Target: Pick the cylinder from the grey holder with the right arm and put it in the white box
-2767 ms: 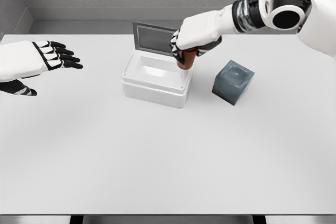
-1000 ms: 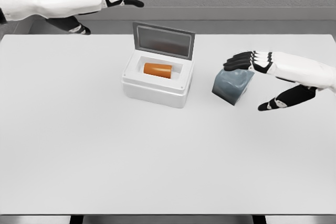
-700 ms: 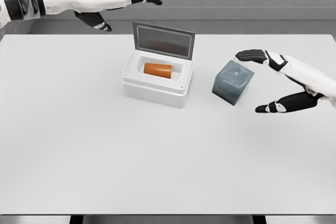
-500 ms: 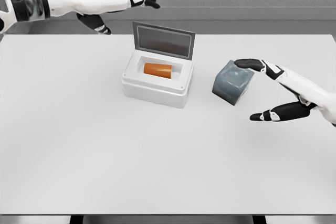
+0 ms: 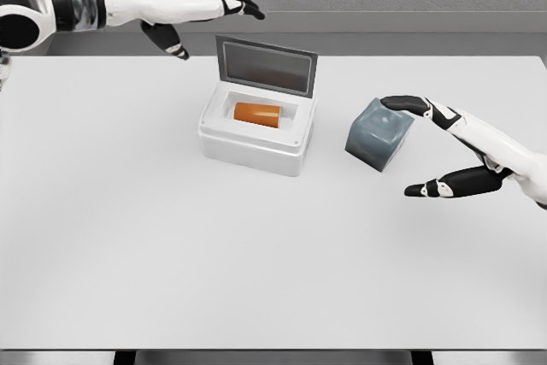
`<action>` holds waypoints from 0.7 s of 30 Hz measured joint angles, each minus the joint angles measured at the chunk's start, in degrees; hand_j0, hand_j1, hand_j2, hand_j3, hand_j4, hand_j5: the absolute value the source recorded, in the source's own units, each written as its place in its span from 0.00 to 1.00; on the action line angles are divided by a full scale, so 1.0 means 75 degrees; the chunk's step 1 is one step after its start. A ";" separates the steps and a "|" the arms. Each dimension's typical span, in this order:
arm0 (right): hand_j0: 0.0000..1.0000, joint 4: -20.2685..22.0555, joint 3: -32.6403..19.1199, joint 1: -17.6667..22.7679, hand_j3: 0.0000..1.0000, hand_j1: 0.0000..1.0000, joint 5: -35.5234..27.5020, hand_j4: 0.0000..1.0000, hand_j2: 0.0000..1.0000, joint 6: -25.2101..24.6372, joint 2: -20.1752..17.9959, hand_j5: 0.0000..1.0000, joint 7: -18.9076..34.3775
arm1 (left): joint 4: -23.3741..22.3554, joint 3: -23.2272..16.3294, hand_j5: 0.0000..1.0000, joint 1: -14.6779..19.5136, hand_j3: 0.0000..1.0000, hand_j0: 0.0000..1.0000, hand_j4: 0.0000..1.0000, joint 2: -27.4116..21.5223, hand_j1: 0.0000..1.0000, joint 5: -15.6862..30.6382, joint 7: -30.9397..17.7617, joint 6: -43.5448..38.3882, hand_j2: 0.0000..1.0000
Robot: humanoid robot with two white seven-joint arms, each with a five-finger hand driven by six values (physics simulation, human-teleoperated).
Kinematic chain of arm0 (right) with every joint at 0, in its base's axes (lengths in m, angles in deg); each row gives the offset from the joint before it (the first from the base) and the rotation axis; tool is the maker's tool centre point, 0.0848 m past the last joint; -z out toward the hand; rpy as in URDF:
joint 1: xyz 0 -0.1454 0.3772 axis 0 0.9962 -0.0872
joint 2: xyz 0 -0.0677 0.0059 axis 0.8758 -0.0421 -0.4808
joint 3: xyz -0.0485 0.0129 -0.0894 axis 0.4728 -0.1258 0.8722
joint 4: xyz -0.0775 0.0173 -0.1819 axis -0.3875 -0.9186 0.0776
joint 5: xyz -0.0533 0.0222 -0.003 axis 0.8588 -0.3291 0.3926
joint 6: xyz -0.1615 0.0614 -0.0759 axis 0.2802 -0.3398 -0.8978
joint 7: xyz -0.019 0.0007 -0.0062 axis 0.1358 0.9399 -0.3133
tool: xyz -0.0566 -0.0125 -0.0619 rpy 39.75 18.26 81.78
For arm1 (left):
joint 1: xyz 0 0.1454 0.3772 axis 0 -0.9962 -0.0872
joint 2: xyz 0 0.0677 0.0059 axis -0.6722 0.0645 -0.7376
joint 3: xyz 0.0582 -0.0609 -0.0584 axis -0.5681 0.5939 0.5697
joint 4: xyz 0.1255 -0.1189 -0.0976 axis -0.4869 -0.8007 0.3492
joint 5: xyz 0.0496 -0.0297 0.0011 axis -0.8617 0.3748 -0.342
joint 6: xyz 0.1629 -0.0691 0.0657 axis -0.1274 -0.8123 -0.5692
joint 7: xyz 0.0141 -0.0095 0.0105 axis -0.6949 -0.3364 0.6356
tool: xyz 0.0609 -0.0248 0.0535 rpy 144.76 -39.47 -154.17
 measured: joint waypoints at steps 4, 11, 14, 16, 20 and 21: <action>1.00 0.0004 0.0000 0.0000 1.00 1.00 0.0002 1.00 1.00 0.0000 0.0001 1.00 0.0000 | -0.0125 -0.0052 1.00 0.0023 1.00 1.00 1.00 0.0088 1.00 -0.0085 0.0000 -0.0003 1.00; 1.00 0.0007 0.0000 0.0000 1.00 1.00 0.0002 1.00 1.00 0.0000 0.0001 1.00 0.0000 | -0.0657 -0.0099 1.00 0.0129 1.00 1.00 1.00 0.0371 1.00 -0.0460 0.0000 0.0000 1.00; 1.00 0.0010 0.0000 0.0000 1.00 1.00 0.0002 1.00 1.00 0.0000 0.0001 1.00 0.0000 | -0.0812 -0.0108 1.00 0.0164 1.00 1.00 1.00 0.0469 1.00 -0.0619 0.0000 -0.0002 1.00; 1.00 0.0013 0.0000 0.0000 1.00 1.00 0.0002 1.00 1.00 0.0000 0.0001 1.00 0.0000 | -0.0871 -0.0111 1.00 0.0176 1.00 1.00 1.00 0.0518 1.00 -0.0695 0.0000 -0.0003 1.00; 1.00 0.0011 0.0000 0.0000 1.00 1.00 0.0002 1.00 1.00 0.0000 0.0001 1.00 0.0000 | -0.1159 -0.0116 1.00 0.0234 1.00 1.00 1.00 0.0614 1.00 -0.0957 0.0000 -0.0005 1.00; 1.00 0.0012 0.0000 0.0000 1.00 1.00 0.0002 1.00 1.00 0.0000 0.0001 1.00 0.0000 | -0.1262 -0.0117 1.00 0.0223 1.00 1.00 1.00 0.0669 1.00 -0.1073 0.0000 -0.0003 1.00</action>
